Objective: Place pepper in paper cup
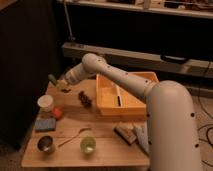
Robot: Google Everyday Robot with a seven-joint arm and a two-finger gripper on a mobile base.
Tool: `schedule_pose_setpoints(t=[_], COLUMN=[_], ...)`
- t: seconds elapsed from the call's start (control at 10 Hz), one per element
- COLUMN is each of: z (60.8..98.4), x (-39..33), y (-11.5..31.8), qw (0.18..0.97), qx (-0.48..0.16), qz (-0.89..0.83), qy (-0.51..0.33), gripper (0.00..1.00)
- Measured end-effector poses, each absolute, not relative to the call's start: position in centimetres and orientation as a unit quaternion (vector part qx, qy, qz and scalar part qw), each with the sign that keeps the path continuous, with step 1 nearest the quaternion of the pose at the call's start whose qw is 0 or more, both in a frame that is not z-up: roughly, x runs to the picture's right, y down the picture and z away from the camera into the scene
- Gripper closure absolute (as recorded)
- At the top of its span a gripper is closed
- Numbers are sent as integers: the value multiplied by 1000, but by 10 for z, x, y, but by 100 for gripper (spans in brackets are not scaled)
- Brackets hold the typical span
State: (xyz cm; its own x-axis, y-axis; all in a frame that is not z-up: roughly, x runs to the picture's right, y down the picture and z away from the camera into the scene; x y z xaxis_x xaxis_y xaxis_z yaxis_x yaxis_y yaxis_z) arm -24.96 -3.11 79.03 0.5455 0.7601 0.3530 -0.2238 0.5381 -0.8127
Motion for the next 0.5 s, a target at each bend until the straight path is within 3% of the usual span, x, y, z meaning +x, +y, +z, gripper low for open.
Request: schedule_pose_setpoints(t=[0.5], z=[781], x=[-265], y=[-34], qw=[760], qx=[-426], qz=[242], qy=[-427], gripper=[100])
